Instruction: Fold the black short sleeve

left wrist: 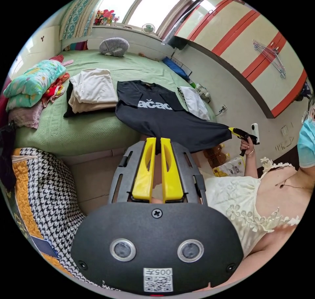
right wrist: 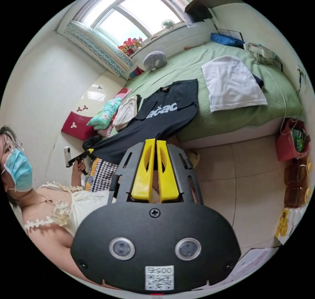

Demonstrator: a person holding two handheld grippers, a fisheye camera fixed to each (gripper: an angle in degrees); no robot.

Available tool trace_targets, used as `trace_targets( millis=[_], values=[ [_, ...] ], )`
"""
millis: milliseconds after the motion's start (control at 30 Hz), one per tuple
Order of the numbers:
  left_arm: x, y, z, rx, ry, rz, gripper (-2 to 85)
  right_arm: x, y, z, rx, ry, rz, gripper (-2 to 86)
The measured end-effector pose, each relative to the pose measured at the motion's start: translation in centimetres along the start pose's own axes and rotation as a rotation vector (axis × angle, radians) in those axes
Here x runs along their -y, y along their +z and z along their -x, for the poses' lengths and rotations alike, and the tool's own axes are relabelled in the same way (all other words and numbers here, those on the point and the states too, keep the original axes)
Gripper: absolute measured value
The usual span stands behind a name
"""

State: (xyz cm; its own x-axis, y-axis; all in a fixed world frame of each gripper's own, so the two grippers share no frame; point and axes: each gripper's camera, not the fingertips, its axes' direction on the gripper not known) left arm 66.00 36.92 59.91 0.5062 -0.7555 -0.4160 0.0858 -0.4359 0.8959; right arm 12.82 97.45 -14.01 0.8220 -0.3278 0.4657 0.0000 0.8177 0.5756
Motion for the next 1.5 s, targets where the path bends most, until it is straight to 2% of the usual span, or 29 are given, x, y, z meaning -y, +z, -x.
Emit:
trace_targets(
  millis=[267, 500, 667, 800, 1000, 1067, 1167, 1233, 1333, 1400, 1500],
  values=[
    [2.1, 0.7, 2.0, -0.035, -0.06, -0.011, 4.1, 2.5, 2.1, 0.7, -0.075, -0.004, 0.1, -1.6],
    [11.4, 4.6, 2.0, 0.119, 0.063, 0.084, 4.2, 9.5, 5.3, 0.6, -0.074, 0.026, 0.074, -1.6],
    [18.7, 8.0, 5.4, 0.122, 0.064, 0.071, 4.3, 16.0, 7.9, -0.9, -0.11, 0.071, 0.033, -1.6],
    [27.2, 13.0, 9.7, 0.15, 0.063, 0.082, 4.3, 24.4, 11.7, -2.3, -0.116, 0.076, -0.007, -1.6],
    [40.4, 23.3, 16.1, 0.197, -0.011, 0.115, 4.3, 39.1, 21.9, -3.9, -0.309, 0.05, 0.003, -1.6],
    [43.7, 26.8, 18.0, 0.197, -0.058, 0.125, 4.5, 43.1, 25.7, -5.3, -0.342, 0.082, 0.001, -1.5],
    [47.0, 32.6, 21.3, 0.16, -0.159, 0.104, 6.0, 47.9, 31.9, -9.1, -0.282, 0.191, 0.016, -1.3],
    [47.7, 36.1, 23.8, 0.071, -0.267, 0.112, 7.8, 49.1, 35.0, -11.6, -0.262, 0.314, -0.001, -0.7],
    [47.2, 37.4, 24.2, 0.101, -0.237, 0.066, 8.5, 48.4, 36.0, -11.0, -0.262, 0.203, -0.064, 0.6],
    [46.5, 38.0, 23.6, 0.157, -0.166, 0.094, 9.3, 47.2, 36.7, -10.2, -0.298, 0.093, -0.01, 3.5],
    [43.6, 38.2, 21.8, 0.117, -0.043, 0.136, 11.0, 43.2, 36.9, -8.9, -0.352, -0.05, 0.074, 6.5]
  ],
)
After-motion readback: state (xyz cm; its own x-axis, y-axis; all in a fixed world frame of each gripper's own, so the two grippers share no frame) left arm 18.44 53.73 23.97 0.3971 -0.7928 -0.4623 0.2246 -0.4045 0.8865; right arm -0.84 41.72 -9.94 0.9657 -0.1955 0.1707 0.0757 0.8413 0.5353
